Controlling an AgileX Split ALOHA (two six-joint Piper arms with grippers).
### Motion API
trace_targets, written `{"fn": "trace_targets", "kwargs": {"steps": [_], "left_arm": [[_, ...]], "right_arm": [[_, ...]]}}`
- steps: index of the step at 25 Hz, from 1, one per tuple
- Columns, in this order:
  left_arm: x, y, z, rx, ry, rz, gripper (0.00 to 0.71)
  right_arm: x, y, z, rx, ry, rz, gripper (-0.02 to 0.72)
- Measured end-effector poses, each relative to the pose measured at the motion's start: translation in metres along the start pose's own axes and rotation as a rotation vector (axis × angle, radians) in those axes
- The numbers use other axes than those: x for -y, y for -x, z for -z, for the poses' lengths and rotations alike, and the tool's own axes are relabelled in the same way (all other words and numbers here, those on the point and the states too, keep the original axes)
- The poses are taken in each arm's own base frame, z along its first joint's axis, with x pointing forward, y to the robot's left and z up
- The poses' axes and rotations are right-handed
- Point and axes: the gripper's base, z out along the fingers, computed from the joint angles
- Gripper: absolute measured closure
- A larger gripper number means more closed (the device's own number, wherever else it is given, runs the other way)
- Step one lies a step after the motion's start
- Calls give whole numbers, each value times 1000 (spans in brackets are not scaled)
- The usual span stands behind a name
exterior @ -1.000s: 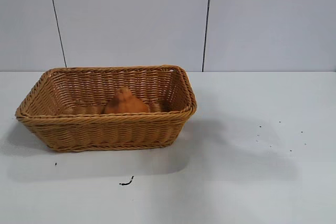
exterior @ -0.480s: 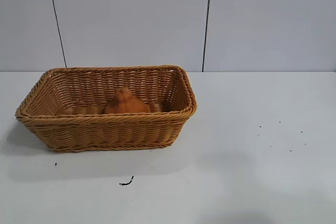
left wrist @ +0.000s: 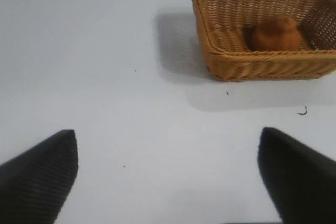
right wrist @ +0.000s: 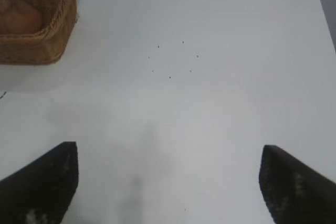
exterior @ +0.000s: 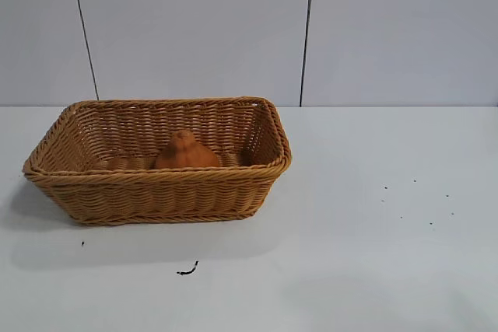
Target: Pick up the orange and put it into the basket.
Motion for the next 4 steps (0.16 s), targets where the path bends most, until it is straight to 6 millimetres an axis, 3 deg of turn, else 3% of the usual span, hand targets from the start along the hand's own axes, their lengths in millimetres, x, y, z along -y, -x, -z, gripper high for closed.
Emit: {"fn": "trace_targets", "kwargs": {"steps": [4], "left_arm": [[0,0,0,0,0,0,44]], "right_arm": [[0,0,0,0,0,0,64]]}}
